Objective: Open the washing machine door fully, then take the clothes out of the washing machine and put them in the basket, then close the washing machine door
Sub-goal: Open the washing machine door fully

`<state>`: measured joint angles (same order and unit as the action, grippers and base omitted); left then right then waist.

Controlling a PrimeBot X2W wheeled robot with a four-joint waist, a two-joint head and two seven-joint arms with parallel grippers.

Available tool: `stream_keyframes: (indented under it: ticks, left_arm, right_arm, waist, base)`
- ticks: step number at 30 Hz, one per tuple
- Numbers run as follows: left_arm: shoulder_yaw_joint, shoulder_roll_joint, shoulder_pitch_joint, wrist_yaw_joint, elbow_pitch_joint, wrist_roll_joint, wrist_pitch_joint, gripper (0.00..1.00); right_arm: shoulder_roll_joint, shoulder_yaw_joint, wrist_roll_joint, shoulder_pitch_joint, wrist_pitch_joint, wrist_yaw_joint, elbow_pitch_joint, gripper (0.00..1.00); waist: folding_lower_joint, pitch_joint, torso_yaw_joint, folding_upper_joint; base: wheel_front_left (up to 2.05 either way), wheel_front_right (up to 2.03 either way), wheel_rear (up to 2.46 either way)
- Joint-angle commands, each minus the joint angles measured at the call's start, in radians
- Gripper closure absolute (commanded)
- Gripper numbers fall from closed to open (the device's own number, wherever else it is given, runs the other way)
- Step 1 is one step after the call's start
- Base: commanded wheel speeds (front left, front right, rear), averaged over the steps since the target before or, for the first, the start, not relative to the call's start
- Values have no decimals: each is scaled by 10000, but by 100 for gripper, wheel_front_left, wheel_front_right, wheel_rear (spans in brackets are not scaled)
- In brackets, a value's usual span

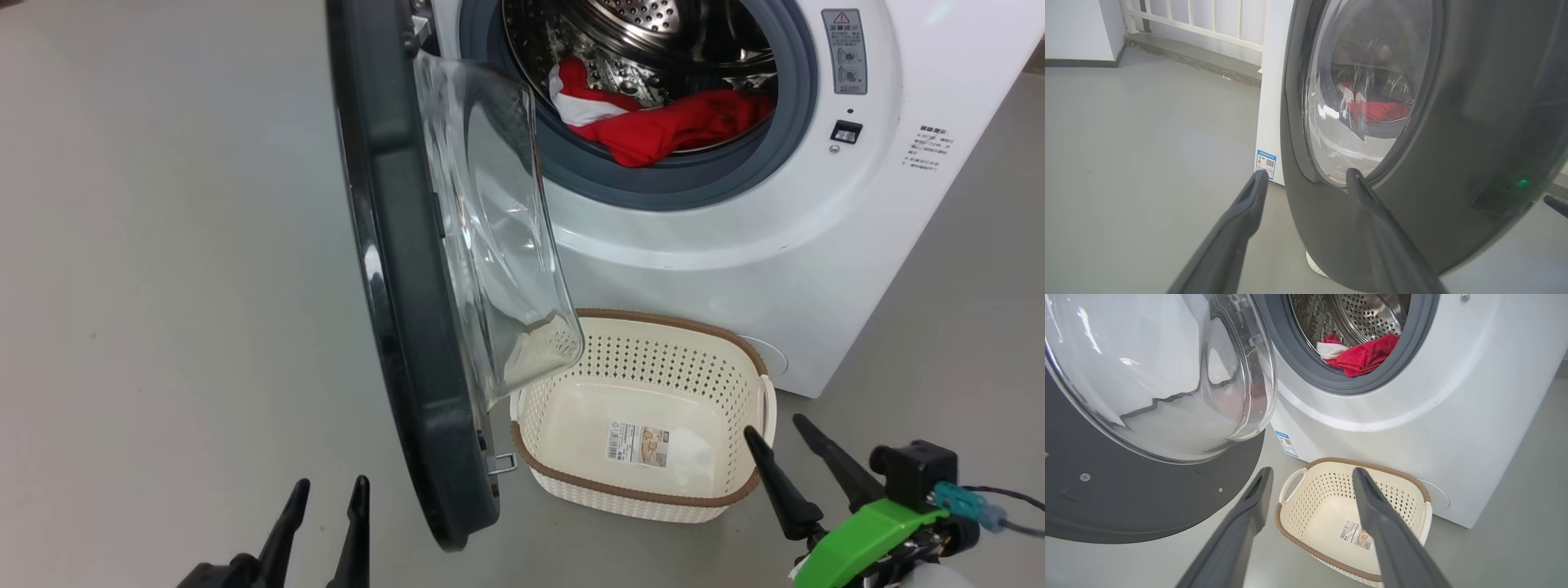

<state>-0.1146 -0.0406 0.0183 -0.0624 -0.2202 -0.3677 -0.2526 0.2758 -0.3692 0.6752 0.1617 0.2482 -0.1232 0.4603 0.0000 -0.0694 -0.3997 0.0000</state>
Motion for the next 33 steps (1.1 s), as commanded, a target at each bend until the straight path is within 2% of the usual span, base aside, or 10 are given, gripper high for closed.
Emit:
stream_keyframes:
  ticks: [1,9,17,33]
  left_arm:
    - [352,-97,-297,-63,228,102,-92,0]
    - [385,-97,-380,-68,283,137,-92,0]
    - [423,-97,-441,-119,359,88,-92,0]
    - [447,-96,-406,-199,384,156,-92,0]
  right_arm:
    - [10,10,-262,-135,133,-75,-310,0]
    - [-902,1953,-2322,-1098,134,-75,-1608,0]
    - [-1588,2887,-3251,-1798,135,-75,-1912,0]
    - [-1761,2960,-3475,-1963,135,-75,-1935,0]
  waist:
    - [0,-3,0,0]
    - [0,-45,9,0]
    - [0,-92,-10,0]
    - [0,7,7,0]
  base:
    - [0,0,0]
    - [0,0,0]
    - [0,0,0]
    - [0,0,0]
